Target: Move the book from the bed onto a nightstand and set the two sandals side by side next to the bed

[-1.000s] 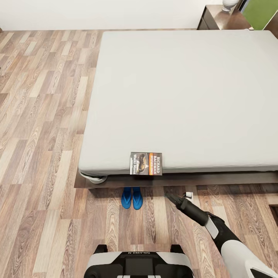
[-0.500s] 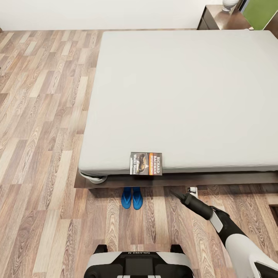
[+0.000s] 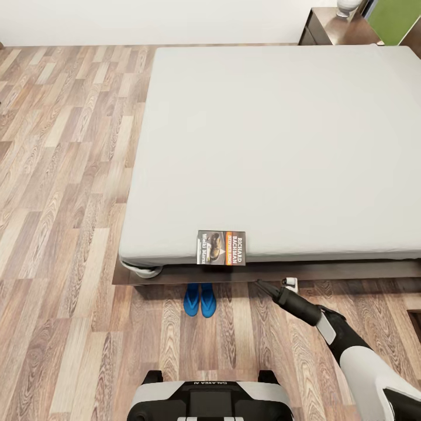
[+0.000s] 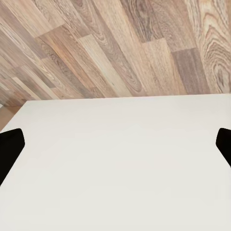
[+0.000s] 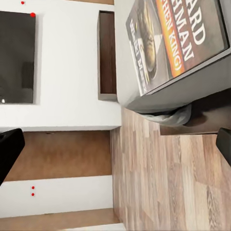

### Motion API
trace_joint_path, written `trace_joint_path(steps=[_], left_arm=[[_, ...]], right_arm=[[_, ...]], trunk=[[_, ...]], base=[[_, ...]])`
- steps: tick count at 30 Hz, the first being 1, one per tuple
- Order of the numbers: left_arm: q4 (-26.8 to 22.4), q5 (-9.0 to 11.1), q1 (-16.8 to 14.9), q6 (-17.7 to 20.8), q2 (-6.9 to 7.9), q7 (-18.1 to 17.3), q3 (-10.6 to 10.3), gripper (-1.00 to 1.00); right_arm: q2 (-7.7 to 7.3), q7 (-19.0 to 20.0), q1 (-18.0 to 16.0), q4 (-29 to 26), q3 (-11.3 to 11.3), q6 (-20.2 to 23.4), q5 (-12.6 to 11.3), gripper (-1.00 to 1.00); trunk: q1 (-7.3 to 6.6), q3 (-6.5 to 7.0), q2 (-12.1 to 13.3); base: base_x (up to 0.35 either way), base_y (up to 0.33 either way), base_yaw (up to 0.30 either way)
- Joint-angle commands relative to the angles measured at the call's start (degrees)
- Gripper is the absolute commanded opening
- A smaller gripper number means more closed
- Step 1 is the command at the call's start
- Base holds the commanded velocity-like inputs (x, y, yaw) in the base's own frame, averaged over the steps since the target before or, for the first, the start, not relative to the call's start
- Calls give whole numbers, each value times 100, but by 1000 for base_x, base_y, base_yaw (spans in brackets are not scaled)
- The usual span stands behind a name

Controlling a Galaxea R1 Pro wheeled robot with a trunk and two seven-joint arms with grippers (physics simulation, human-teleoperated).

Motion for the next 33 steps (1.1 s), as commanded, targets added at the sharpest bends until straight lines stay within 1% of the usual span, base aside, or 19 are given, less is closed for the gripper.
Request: trace_joint_path(steps=[1, 3, 9, 14, 20, 24, 33], left_arm=[[5, 18, -2, -15, 0, 22, -45, 100], [4, 18, -3, -15, 0, 22, -45, 100], [2, 18, -3, -17, -7, 25, -46, 100], [3, 18, -3, -21, -31, 25, -47, 100], [6, 18, -3, -23, -51, 21, -52, 100], [3, 17, -2, -23, -63, 19, -53, 100], [1, 12, -3, -22, -78, 19, -54, 100]], right_arm=[[-6, 19, -4, 3, 0, 60, -4, 100], [-16, 19, -7, 4, 7, 58, -5, 100], [-120, 32, -16, 25, 32, 39, -12, 100], [-189, 68, -13, 36, 42, -91, -15, 100], [-223, 119, -18, 26, 62, -161, -11, 100], [-242, 243, -20, 20, 76, -180, -7, 100], [-332, 414, -20, 29, 290, -291, -6, 100]], trunk=[[0, -2, -2], [0, -2, -2], [0, -2, -2], [0, -2, -2], [0, -2, -2], [0, -2, -2], [0, -2, -2]], base=[[0, 0, 0], [0, 0, 0], [0, 0, 0], [0, 0, 0], [0, 0, 0], [0, 0, 0], [0, 0, 0]])
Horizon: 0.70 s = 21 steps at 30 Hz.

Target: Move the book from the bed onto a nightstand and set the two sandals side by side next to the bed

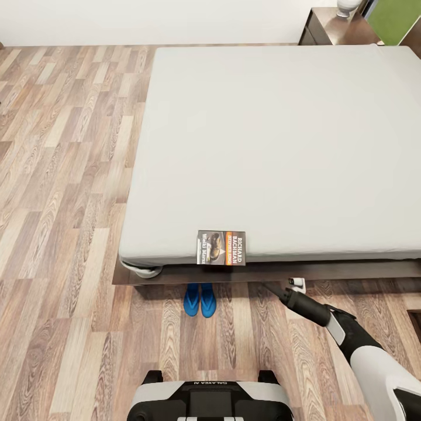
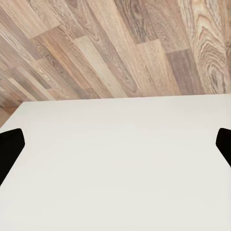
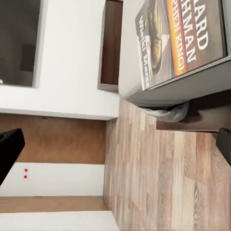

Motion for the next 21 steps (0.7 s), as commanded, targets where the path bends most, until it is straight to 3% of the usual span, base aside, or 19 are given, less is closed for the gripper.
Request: trace_joint_path(steps=[1, 21], left_arm=[[5, 17, 0, -13, -1, 22, -45, 100], [9, 21, -2, 1, -13, 32, -40, 100]], right_arm=[[-3, 26, -2, 2, 4, 43, -4, 100], [-26, 48, -2, 15, 54, -28, -13, 100]], trunk=[[0, -2, -2], [0, -2, -2]], base=[[0, 0, 0], [0, 0, 0]])
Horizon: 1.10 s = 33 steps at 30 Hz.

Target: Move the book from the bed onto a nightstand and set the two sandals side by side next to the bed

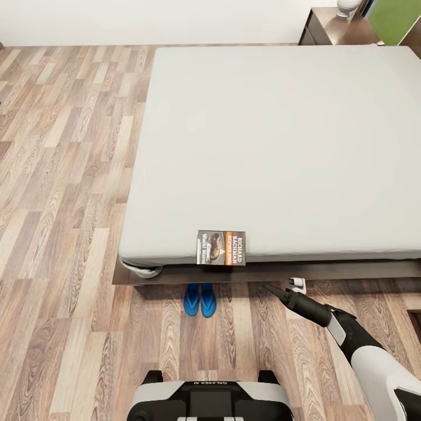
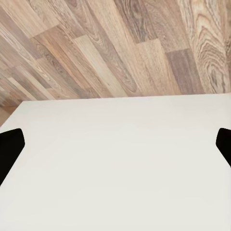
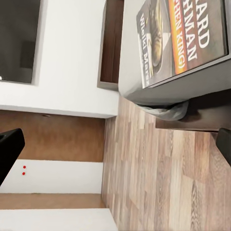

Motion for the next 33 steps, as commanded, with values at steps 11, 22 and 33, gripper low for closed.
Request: trace_joint_path(steps=[11, 22, 33], left_arm=[[10, 55, -2, 1, 2, 38, -24, 100], [7, 734, -2, 21, 32, 106, -13, 100], [10, 1052, 83, 38, 67, 533, -14, 100]], right_arm=[[3, 32, -2, 2, -7, 55, -4, 100], [18, 119, -2, 2, -7, 50, 3, 100], [19, 125, -2, 2, -4, 50, 2, 100]], trunk=[[44, -38, -82], [44, -38, -82], [154, -128, -282]], base=[[0, 0, 0], [0, 0, 0], [0, 0, 0]])
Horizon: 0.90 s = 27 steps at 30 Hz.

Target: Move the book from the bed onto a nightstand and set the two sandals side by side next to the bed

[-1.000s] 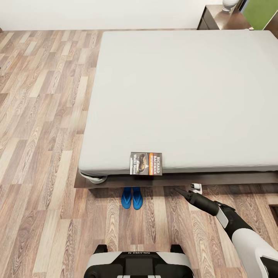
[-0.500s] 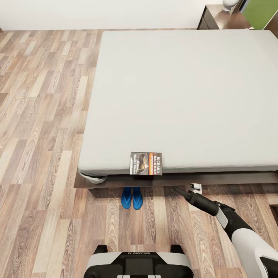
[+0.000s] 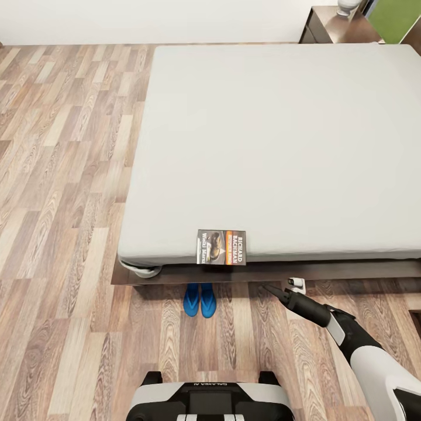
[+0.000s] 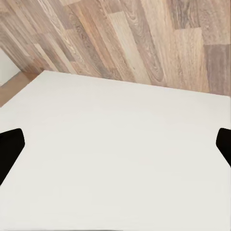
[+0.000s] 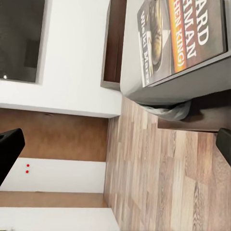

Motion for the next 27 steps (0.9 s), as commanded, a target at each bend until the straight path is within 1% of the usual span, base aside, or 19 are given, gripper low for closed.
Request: trace_joint_path(steps=[1, 7, 14, 15, 19, 27], left_arm=[[6, 62, 5, -22, -1, 35, -51, 100], [6, 84, 26, -20, -1, 107, -49, 100], [6, 92, 33, -17, -1, 149, -48, 100], [6, 92, 33, -18, -1, 153, -49, 100], [6, 94, 35, -20, -2, 152, -50, 100], [6, 94, 35, -17, 3, 151, -45, 100]], right_arm=[[-1, 20, -2, 1, -9, 59, -4, 100], [-11, 28, -2, 1, -11, 47, -10, 100], [-10, 250, 2, 1, -12, -165, -17, 100], [-8, 250, 1, 1, -12, -198, -15, 100], [2, 250, 2, 3, -9, -268, -4, 100], [1, 250, 2, 10, -15, -268, -7, 100]], trunk=[[0, -2, -2], [0, -2, -2], [154, -128, -282], [176, -146, -322], [176, -146, -322], [352, -289, -643]], base=[[0, 0, 0], [0, 0, 0], [0, 0, 0], [0, 0, 0], [0, 0, 0], [0, 0, 0]])
